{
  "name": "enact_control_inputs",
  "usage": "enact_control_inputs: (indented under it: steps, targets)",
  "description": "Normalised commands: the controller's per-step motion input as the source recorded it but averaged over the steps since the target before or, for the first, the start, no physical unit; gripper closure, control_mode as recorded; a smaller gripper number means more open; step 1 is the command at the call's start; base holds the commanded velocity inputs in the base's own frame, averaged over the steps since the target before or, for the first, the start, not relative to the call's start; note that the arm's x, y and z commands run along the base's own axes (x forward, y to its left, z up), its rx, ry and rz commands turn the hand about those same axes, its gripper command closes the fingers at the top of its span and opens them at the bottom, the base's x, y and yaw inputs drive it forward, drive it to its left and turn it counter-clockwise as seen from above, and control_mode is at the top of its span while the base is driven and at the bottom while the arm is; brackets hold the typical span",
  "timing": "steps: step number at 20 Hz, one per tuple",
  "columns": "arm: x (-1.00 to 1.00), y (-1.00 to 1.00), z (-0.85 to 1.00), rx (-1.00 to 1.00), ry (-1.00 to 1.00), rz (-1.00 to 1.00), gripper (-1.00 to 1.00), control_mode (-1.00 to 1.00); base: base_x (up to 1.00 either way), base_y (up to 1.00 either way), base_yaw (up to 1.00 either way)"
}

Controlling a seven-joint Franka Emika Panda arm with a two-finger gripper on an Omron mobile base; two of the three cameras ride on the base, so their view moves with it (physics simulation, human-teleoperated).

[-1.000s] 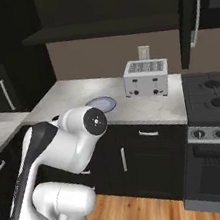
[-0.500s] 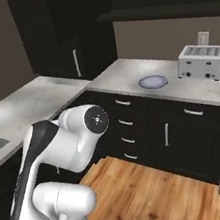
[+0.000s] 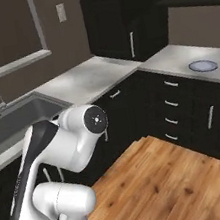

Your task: Move the hot dog bun to the plate on the dining table and place the condiment next to that plate. Then navigate to the fridge and take the sausage and place it on the plate as well.

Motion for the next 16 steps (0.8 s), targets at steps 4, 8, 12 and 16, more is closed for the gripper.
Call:
enact_control_inputs:
  steps: [4, 8, 12, 16]
  targets:
    - [0.0, 0.0, 0.0, 0.0, 0.0, 0.0, 1.0, 1.0, -1.0, 0.69, 0.42]
    - [0.0, 0.0, 0.0, 0.0, 0.0, 0.0, 1.0, 1.0, -1.0, 0.72, 0.43]
    - [0.0, 0.0, 0.0, 0.0, 0.0, 0.0, 1.0, 1.0, -1.0, 0.77, 0.41]
    - [0.0, 0.0, 0.0, 0.0, 0.0, 0.0, 1.0, 1.0, -1.0, 0.95, 0.36]
